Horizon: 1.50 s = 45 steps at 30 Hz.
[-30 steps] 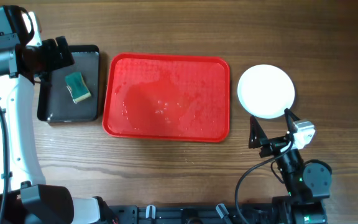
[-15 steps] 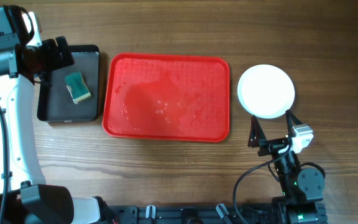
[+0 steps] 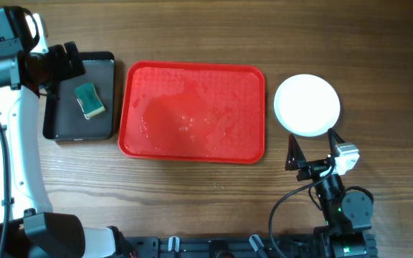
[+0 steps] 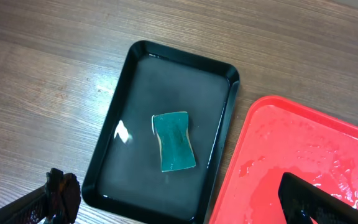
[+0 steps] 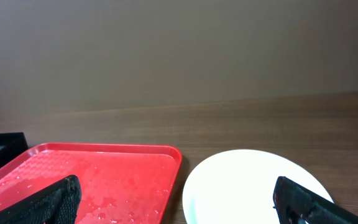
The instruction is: Clean dirty plates on tray and stack at the side
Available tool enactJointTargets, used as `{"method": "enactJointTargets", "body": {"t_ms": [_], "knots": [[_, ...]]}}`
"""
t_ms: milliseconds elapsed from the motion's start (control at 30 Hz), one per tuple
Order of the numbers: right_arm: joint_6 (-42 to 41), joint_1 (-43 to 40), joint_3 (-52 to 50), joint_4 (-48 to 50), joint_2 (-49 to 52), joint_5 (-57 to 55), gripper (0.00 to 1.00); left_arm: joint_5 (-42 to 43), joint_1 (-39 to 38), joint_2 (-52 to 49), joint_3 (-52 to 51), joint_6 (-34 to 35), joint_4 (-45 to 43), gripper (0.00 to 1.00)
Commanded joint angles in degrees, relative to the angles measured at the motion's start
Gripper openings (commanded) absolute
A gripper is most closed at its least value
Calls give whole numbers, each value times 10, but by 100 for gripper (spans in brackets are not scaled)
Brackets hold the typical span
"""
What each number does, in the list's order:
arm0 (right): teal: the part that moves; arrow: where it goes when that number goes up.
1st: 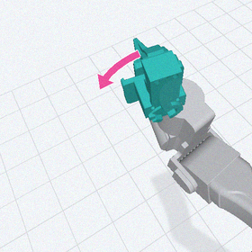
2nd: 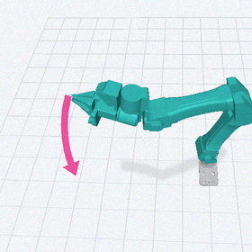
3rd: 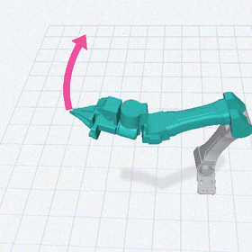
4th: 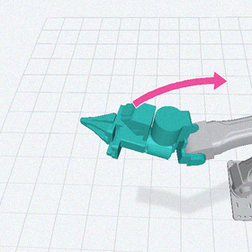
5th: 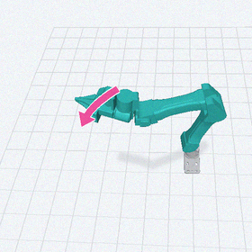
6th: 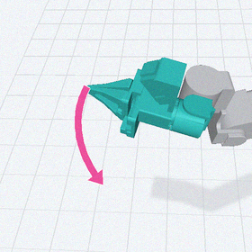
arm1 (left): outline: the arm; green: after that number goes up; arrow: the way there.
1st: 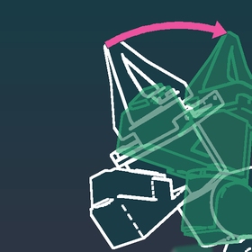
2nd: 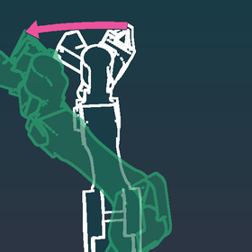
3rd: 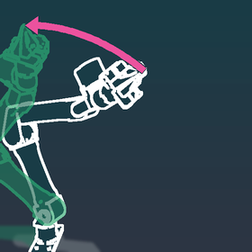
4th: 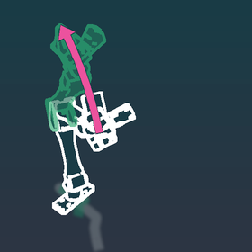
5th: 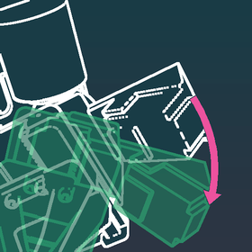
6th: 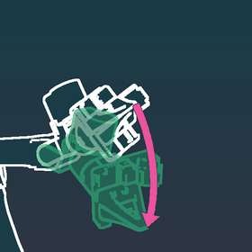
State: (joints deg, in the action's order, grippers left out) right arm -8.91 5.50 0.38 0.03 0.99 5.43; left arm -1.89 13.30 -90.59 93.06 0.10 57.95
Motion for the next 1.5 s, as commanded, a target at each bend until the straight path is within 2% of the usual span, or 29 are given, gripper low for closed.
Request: {"method": "enactJointTargets", "body": {"t_ms": [0,467,600,867,1100,1200,1267,1467], "knots": [[-5,3,-1,1,-5,-10,100,-3,1,-3,1,3,0,100],[-5,3,-1,1,-5,-10,100,-3,1,-2,0,3,0,100],[-5,3,-1,1,-5,-10,100,-3,-9,30,0,3,0,100],[-5,3,-1,1,-5,-10,100,-59,-92,191,-1,-19,-1,100],[-5,3,-1,1,-5,-10,100,-17,-104,329,-34,-18,0,100],[-5,3,-1,1,-5,-10,100,3,-101,386,-92,-18,-16,100],[-5,3,-1,1,-5,-10,100,6,-101,417,-147,-18,-57,100],[-5,3,-1,1,-5,-10,100,13,-106,580,-421,-19,-307,100]]}}
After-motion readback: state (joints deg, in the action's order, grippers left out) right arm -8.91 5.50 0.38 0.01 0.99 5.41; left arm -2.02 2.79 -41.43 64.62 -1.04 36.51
